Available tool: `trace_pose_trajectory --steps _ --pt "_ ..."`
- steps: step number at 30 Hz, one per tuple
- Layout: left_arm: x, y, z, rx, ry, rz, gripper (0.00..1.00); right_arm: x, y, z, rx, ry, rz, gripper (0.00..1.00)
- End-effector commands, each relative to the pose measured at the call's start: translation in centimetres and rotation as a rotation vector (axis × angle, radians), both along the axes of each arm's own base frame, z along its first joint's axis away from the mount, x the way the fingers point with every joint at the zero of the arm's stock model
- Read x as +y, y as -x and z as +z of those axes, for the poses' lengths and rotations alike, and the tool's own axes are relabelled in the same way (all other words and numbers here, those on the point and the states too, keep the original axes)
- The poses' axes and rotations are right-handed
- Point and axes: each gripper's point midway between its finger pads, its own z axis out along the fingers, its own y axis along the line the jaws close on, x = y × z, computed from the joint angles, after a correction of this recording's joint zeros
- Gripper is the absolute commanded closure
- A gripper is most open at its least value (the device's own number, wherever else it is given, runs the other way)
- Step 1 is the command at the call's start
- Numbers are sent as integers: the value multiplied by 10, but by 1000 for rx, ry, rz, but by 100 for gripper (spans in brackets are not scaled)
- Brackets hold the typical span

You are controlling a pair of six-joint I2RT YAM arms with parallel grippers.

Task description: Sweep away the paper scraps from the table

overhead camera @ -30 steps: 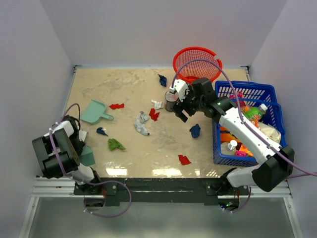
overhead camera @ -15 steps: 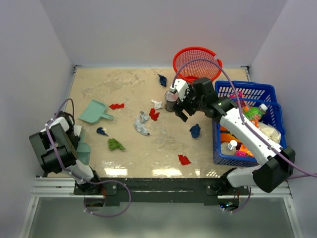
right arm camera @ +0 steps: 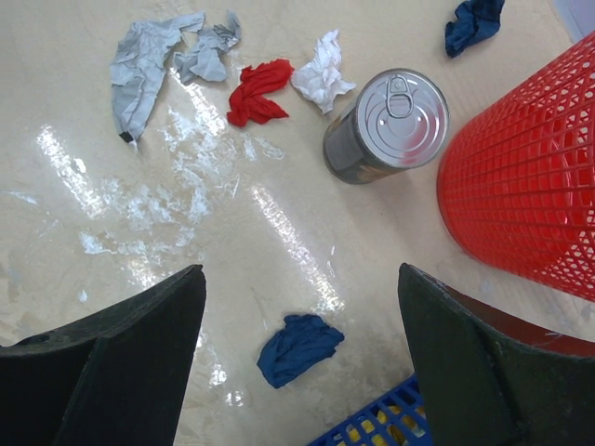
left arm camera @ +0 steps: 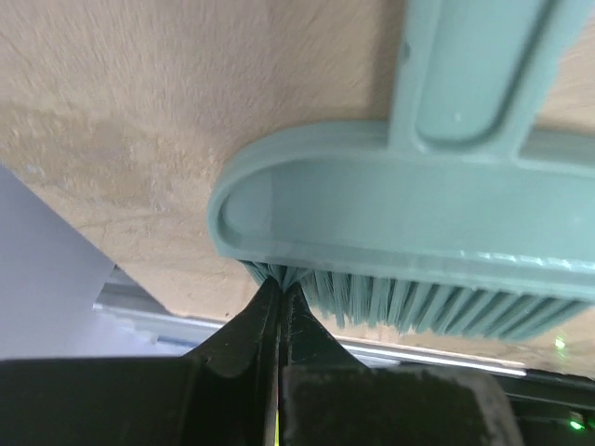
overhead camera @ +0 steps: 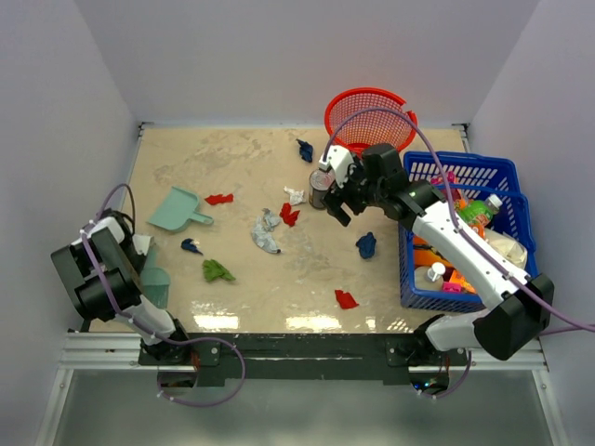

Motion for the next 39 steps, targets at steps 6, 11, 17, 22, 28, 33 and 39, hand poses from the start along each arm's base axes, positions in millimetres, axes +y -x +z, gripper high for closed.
trace_pose_trajectory --steps 6,11,17,22,28,33,39 --pt "4 -60 77 -253 69 -68 100 35 -9 64 -50 -192 51 12" --pt "19 -88 137 -345 23 -128 100 46 -10 67 -17 -242 63 12" --pt "5 -123 180 -475 125 -223 100 54 -16 72 -16 -277 62 12" --pt "-58 -147 196 -567 303 -452 100 62 -25 97 -56 -320 71 12" --pt "-162 -187 239 -854 564 -732 100 79 -29 138 -97 -377 149 7" --pt "-215 -206 246 -917 749 -783 100 93 -25 142 -30 -462 167 6" --pt "-248 -213 250 -975 847 -831 100 98 -26 137 -22 -463 190 7"
